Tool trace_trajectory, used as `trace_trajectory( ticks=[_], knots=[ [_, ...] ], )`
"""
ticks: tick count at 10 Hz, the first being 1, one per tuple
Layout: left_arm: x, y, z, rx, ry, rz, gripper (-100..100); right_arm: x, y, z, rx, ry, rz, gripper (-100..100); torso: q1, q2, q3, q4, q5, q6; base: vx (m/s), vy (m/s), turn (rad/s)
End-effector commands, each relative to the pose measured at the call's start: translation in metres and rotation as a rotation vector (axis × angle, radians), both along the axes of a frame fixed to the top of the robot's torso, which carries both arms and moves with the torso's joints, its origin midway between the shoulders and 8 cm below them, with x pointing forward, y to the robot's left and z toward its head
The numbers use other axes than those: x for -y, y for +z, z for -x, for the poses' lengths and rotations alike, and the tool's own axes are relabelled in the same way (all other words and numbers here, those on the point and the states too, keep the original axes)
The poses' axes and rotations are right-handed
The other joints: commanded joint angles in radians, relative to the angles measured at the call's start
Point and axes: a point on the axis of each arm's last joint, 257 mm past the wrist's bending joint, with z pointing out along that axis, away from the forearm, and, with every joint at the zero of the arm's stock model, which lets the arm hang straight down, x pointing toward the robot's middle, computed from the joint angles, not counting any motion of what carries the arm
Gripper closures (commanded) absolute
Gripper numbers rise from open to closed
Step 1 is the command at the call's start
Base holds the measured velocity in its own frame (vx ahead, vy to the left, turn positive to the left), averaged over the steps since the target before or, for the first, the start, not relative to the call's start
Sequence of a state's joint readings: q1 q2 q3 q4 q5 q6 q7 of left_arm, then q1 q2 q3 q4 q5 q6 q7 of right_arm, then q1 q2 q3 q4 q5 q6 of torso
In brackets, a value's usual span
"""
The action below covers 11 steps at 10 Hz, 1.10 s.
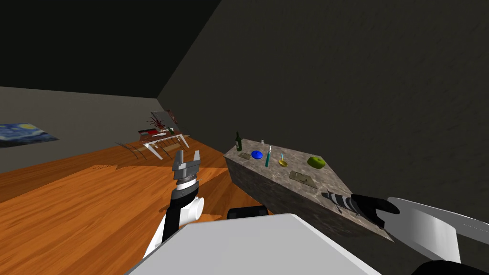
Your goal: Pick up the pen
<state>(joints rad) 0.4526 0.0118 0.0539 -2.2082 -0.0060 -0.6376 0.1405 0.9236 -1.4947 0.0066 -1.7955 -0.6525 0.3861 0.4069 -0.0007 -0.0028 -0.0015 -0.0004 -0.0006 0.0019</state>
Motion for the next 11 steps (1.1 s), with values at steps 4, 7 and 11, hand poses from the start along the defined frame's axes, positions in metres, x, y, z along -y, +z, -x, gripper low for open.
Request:
trace_trajectory(
  ticks=[4,7,11],
  knots=[
    [0.000,0.000,0.000,0.000,0.000,0.000,0,0.004,-0.010,0.010,0.002,-0.013,0.000,100,0.000,0.001,0.000,0.000,0.000,0.000,0.019,-0.010,0.039],
    [0.000,0.000,0.000,0.000,0.000,0.000,0,0.004,-0.010,0.010,0.003,-0.013,0.000,100,0.001,0.001,0.001,0.000,0.000,0.000,0.000,0.000,0.000],
    [0.000,0.000,0.000,0.000,0.000,0.000,0,-0.002,0.003,-0.004,0.000,0.006,0.000,100,0.002,0.002,0.001,0.000,0.000,0.001,-0.015,0.007,-0.060]
  ],
)
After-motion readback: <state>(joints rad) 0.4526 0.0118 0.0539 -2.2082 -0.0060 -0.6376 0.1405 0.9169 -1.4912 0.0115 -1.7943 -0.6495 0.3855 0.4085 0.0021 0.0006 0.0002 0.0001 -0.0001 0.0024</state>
